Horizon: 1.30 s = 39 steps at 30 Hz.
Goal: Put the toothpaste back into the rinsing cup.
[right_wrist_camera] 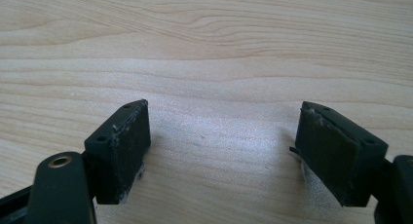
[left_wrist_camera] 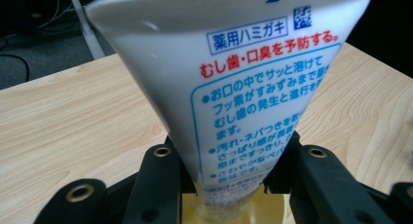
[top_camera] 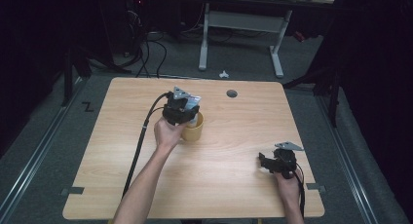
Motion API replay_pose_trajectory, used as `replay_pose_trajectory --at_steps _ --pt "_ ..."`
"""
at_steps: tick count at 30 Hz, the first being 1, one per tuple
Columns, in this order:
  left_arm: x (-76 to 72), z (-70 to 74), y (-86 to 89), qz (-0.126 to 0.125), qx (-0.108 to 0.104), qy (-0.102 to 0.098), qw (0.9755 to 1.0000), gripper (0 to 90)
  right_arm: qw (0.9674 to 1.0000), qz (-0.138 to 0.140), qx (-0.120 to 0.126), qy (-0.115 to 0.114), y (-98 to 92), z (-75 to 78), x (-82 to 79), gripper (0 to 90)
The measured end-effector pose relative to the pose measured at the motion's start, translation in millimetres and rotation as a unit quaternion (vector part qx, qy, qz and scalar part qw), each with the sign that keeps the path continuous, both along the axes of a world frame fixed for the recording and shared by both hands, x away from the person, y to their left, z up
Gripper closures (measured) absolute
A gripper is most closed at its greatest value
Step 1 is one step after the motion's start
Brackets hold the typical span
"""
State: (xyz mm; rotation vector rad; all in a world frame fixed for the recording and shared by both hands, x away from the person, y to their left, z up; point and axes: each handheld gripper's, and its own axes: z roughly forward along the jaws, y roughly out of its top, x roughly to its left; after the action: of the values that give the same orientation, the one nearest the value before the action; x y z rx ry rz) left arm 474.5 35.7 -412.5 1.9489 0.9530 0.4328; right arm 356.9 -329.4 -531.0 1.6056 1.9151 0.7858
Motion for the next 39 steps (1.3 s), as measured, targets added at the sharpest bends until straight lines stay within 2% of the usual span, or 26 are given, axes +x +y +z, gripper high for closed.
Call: replay_pose_trajectory --at_steps 16,24,39 --pt "3.1 -12.5 -0.3 0.009 0.002 0.008 0.9999 66.2 1.0000 0.000 0.000 0.001 0.0 0.1 -0.1 20.7" --pt "3.5 -18.3 -1.6 0.011 0.014 0.009 0.9998 65.9 1.0000 0.001 0.000 0.000 -0.1 0.0 0.0 20.7" --pt "3.9 -28.7 -3.9 0.014 0.020 0.015 0.9996 65.5 1.0000 0.001 0.000 0.000 -0.1 0.0 0.0 20.7"
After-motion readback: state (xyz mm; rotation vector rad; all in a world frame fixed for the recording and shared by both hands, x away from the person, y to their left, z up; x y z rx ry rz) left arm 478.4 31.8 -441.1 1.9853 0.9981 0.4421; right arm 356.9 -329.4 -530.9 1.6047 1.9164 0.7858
